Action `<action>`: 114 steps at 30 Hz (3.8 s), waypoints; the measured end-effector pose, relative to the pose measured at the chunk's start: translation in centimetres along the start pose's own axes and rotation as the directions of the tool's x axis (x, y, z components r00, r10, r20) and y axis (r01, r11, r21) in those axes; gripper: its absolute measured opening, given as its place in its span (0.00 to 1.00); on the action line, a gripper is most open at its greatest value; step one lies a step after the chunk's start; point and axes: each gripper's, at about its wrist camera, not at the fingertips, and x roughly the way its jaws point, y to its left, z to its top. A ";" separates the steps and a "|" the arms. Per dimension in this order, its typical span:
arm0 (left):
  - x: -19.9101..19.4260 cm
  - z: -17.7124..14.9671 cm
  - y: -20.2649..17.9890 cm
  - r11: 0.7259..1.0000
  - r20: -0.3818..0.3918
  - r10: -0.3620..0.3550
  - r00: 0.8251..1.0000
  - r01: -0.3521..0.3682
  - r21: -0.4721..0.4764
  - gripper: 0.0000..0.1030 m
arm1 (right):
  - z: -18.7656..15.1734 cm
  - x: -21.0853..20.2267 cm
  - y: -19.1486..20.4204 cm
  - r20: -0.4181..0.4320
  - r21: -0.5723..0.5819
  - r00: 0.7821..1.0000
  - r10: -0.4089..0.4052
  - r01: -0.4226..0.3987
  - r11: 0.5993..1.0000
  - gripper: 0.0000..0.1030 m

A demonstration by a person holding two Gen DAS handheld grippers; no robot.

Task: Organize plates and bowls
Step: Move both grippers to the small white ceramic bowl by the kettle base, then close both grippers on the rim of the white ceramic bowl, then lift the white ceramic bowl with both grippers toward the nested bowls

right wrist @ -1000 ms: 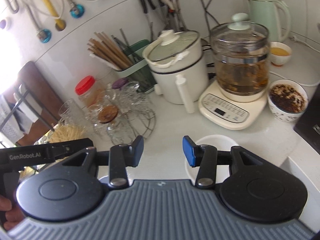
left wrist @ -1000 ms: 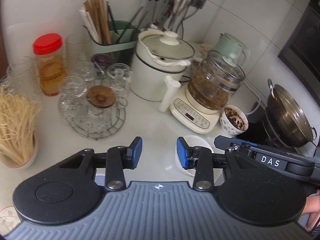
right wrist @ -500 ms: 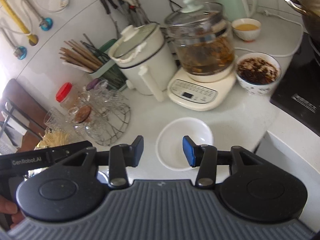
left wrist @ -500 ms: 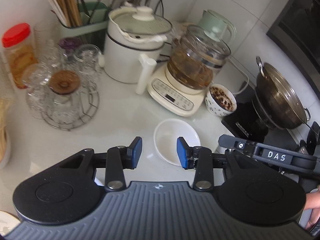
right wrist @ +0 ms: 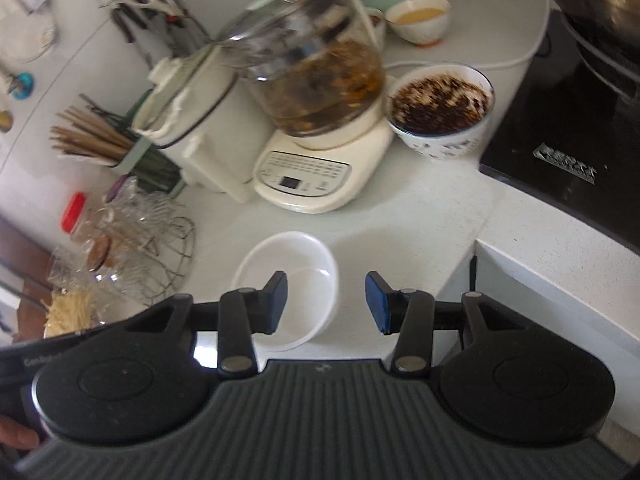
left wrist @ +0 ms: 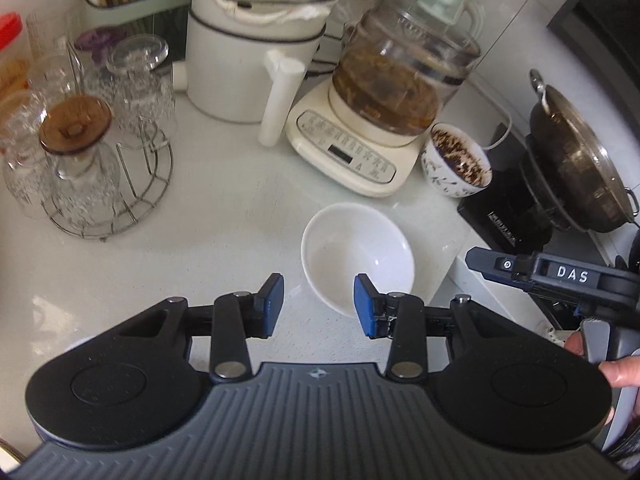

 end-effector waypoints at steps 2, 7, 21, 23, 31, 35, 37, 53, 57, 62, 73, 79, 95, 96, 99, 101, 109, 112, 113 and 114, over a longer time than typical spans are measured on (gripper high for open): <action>0.9 0.0 0.1 1.000 -0.009 0.002 1.000 -0.002 -0.014 0.49 | 0.4 0.6 -0.9 -0.021 0.028 1.000 0.017 -0.016 0.999 0.45; 2.9 0.1 0.2 0.999 -0.028 0.002 1.000 -0.003 -0.040 0.52 | 1.3 2.1 -1.9 -0.056 0.037 0.998 0.043 -0.041 0.998 0.45; 6.9 0.9 1.2 0.992 -0.062 0.024 0.998 -0.032 -0.123 0.52 | 3.4 7.7 -3.8 -0.200 0.101 0.969 0.148 -0.130 0.986 0.45; 7.3 1.0 1.2 0.992 -0.064 0.027 0.998 -0.035 -0.125 0.52 | 3.6 8.3 -3.8 -0.219 0.101 0.963 0.156 -0.137 0.985 0.45; 8.7 0.9 1.4 0.987 -0.097 0.022 0.995 -0.037 -0.158 0.47 | 4.5 9.7 -2.5 -0.262 0.024 0.951 0.162 -0.161 0.987 0.41; 8.8 0.9 1.3 0.986 -0.098 0.014 0.995 -0.029 -0.161 0.41 | 4.3 10.8 -2.6 -0.312 0.034 0.942 0.124 -0.119 0.992 0.26; 8.9 0.9 1.3 0.986 -0.101 0.013 0.995 -0.030 -0.166 0.39 | 4.2 11.2 -2.9 -0.326 0.053 0.936 0.133 -0.123 0.991 0.26; 8.4 1.4 -0.4 0.995 -0.080 0.023 0.997 -0.030 -0.093 0.09 | 4.3 10.8 -1.9 -0.308 0.020 0.943 0.128 -0.128 0.992 0.09; 7.9 1.2 -0.7 0.995 -0.083 0.032 0.996 -0.040 -0.092 0.09 | 4.5 9.4 -1.8 -0.277 0.029 0.949 0.151 -0.149 0.988 0.09; 6.6 1.0 -0.4 0.994 -0.073 0.020 0.997 -0.028 -0.105 0.09 | 4.2 8.5 -1.1 -0.264 0.013 0.953 0.151 -0.153 0.988 0.09; 2.2 1.9 -0.7 0.997 0.006 -0.007 1.000 0.007 -0.078 0.09 | 4.8 4.6 0.6 -0.186 -0.014 0.961 0.205 -0.212 0.977 0.09; -0.3 2.6 -0.3 0.996 0.040 -0.017 0.999 0.020 -0.083 0.09 | 5.2 3.4 2.0 -0.169 0.001 0.958 0.233 -0.236 0.972 0.09; -9.2 1.5 1.6 0.995 0.155 0.018 0.988 -0.003 -0.101 0.09 | 4.1 0.1 7.8 -0.184 -0.092 0.939 0.289 -0.309 0.946 0.10; -9.6 1.3 1.9 0.994 0.162 0.026 0.986 -0.009 -0.107 0.09 | 3.9 0.0 8.3 -0.187 -0.099 0.938 0.293 -0.314 0.944 0.10; -11.1 0.3 2.9 0.990 0.192 0.058 0.980 -0.031 -0.141 0.09 | 3.5 0.1 9.8 -0.206 -0.125 0.928 0.310 -0.340 0.932 0.10; -12.0 -0.4 3.6 0.986 0.206 0.078 0.975 -0.045 -0.163 0.09 | 3.3 0.4 10.8 -0.227 -0.140 0.918 0.325 -0.361 0.922 0.10; -13.9 -3.1 7.0 0.969 0.218 0.121 0.968 -0.068 -0.236 0.09 | 1.4 1.6 14.6 -0.275 -0.195 0.901 0.336 -0.395 0.898 0.10; -14.3 -4.5 8.4 0.959 0.213 0.132 0.968 -0.071 -0.273 0.09 | 0.3 2.1 15.9 -0.298 -0.227 0.898 0.324 -0.397 0.889 0.10; -14.4 -5.1 8.9 0.955 0.212 0.134 0.968 -0.069 -0.288 0.09 | 0.0 2.4 16.3 -0.311 -0.232 0.894 0.322 -0.400 0.887 0.10; -14.5 -5.6 9.4 0.951 0.211 0.136 0.968 -0.067 -0.301 0.09 | -0.4 2.6 16.6 -0.325 -0.235 0.890 0.319 -0.402 0.885 0.10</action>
